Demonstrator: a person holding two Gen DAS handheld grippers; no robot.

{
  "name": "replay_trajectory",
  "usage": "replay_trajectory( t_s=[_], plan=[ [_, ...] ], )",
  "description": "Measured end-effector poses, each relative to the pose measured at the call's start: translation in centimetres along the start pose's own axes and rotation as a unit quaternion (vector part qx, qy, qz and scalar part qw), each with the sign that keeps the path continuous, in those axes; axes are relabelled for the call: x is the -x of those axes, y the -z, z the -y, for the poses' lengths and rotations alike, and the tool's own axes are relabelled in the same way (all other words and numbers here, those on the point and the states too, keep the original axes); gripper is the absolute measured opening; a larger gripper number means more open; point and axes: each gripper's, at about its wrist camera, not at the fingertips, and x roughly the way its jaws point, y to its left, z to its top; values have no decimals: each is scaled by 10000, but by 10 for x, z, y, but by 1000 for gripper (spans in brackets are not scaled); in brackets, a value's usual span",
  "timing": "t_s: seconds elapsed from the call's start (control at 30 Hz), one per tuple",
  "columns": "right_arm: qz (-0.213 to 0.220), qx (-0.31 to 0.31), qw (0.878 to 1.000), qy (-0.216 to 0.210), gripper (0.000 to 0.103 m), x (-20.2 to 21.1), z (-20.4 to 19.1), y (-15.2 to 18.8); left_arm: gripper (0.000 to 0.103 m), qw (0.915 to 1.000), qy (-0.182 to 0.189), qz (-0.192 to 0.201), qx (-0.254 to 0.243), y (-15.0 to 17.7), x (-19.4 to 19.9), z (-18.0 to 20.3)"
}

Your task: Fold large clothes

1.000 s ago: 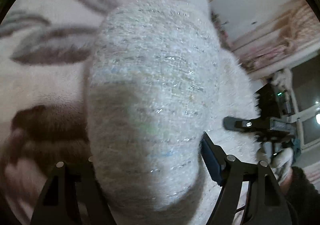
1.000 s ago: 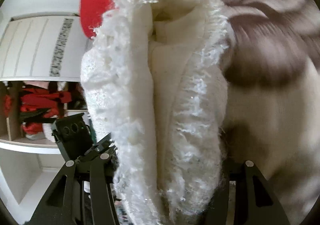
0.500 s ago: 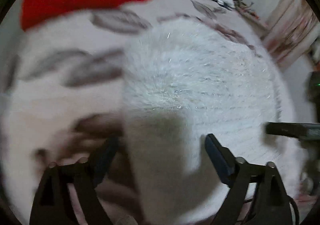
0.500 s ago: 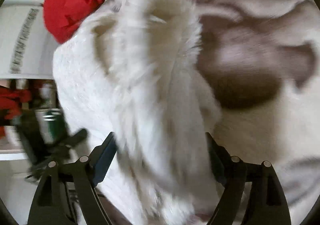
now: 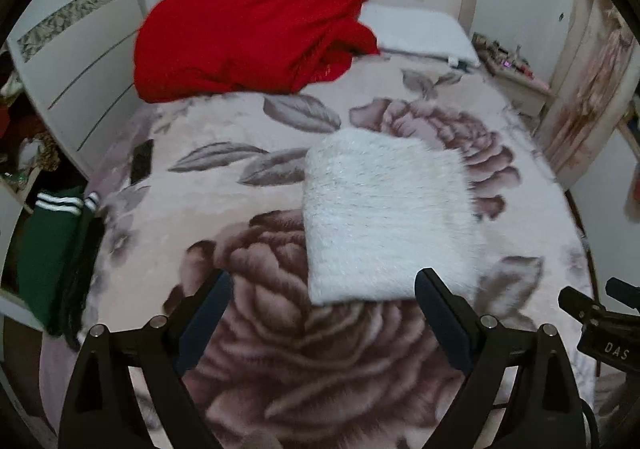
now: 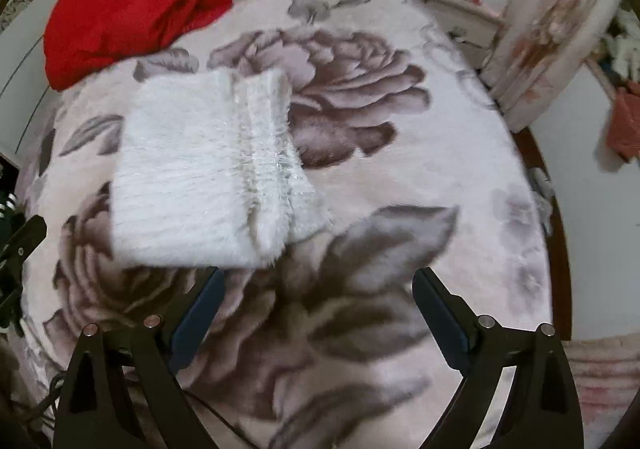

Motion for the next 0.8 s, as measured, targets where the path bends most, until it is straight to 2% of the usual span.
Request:
replay_trajectory(
  t_s=[0.1, 0.3, 0.5, 0.67, 0.8],
  plan=[
    [218, -20, 9998, 23, 96, 77, 7, 24, 94, 9999, 29, 154, 18, 5, 53, 3],
    [631, 47, 9979, 122, 96, 205, 13, 59, 94, 9993, 96, 342, 87, 18, 161, 0],
    [1010, -2, 9949, 14, 96, 346, 25, 103, 94, 9981, 113, 595, 129, 33, 277, -3],
    [1345, 94, 9908, -69, 96, 438, 28, 137, 94, 9964, 121, 834, 71, 50, 346, 1],
    [1607, 166, 9868, -116, 96, 496, 34, 163, 94, 9952, 162, 953, 135, 57, 382, 4]
  ],
)
